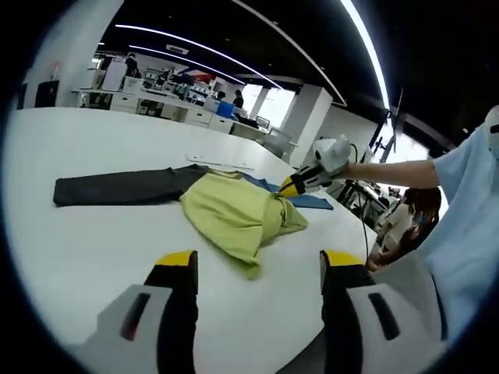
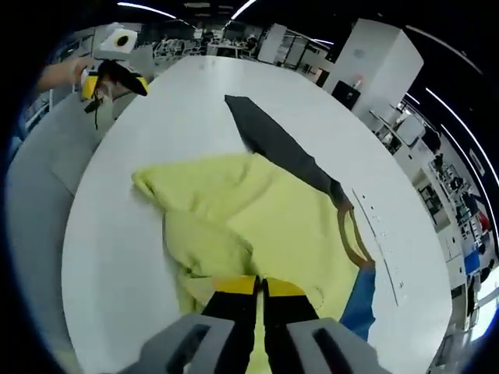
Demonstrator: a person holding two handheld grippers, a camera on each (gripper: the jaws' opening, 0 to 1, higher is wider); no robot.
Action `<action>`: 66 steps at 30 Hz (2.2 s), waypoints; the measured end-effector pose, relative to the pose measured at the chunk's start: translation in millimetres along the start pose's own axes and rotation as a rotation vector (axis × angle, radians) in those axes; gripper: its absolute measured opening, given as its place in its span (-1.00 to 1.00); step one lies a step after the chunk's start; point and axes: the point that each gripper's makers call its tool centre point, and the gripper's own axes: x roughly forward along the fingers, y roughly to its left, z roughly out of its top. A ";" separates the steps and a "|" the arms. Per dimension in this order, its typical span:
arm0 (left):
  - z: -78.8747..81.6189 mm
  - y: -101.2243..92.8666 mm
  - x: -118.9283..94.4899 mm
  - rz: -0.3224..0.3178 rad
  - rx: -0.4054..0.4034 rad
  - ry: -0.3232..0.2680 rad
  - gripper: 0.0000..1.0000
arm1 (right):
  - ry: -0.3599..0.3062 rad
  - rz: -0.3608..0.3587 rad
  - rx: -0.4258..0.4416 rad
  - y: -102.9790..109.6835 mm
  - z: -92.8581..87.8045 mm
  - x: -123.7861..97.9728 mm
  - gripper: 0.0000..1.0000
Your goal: Fold the garment on the visible template until the final outline fits inside the template.
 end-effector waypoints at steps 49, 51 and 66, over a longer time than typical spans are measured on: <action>-25.4 -21.9 43.2 -0.085 -0.036 0.077 0.07 | -0.173 -0.051 0.310 19.9 -13.2 -17.7 -0.60; -27.4 -23.2 46.0 -0.090 -0.032 0.085 0.08 | -0.173 -0.054 0.309 25.1 -14.1 -19.6 -0.60; -41.8 -35.4 66.8 -0.151 -0.034 0.136 0.04 | -0.175 -0.102 0.243 53.0 -9.0 -21.4 -0.65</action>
